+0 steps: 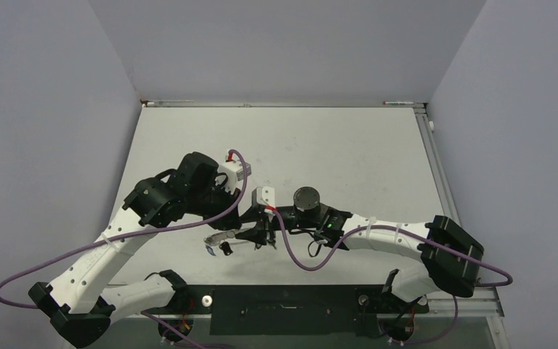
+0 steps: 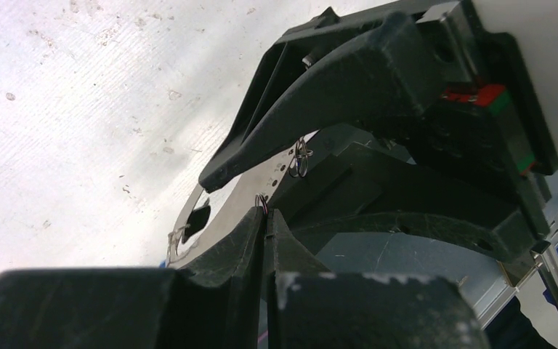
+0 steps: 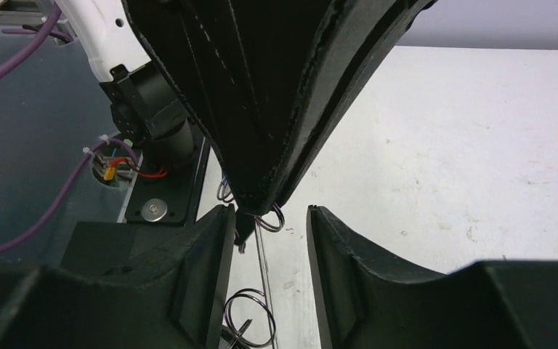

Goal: Put the keys on the keyring

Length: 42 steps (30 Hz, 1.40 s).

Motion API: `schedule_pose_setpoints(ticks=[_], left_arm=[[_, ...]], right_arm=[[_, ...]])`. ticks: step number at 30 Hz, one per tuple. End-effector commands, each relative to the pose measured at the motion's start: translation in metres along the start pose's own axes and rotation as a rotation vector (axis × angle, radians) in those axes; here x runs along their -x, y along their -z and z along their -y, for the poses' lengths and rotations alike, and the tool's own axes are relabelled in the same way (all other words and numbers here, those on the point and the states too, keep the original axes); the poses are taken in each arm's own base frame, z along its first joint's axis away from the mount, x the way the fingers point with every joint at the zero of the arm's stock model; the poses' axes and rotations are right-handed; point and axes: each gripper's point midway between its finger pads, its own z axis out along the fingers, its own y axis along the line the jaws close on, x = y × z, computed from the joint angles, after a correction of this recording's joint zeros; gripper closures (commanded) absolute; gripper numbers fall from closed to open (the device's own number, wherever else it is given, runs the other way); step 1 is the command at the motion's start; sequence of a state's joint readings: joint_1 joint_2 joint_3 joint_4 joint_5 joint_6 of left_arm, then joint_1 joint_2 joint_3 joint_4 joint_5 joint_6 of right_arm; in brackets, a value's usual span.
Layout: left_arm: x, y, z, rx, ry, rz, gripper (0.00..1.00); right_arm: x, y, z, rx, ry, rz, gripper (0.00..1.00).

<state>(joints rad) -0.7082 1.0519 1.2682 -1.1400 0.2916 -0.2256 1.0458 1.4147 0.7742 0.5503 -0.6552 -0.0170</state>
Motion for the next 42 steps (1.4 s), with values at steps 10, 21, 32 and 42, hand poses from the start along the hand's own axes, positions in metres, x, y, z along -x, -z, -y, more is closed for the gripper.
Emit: schedule_pose_setpoints(ticks=[10,21,32,42], left_arm=[[0.019,0.010,0.015,-0.058,-0.031,0.086,1.00],[0.025,0.017,0.013,-0.033,-0.025,0.133,0.62],[0.033,0.028,0.013,-0.033,-0.054,0.247,0.51],[0.027,0.010,-0.052,0.235,-0.059,0.443,0.41]], right_arm=[[0.024,0.000,0.000,0.027,0.042,0.089,0.91],[0.021,0.007,0.004,-0.005,0.020,0.101,0.95],[0.020,0.015,0.008,-0.046,0.023,0.106,0.95],[-0.025,0.092,0.096,-0.849,-0.295,-0.115,0.74]])
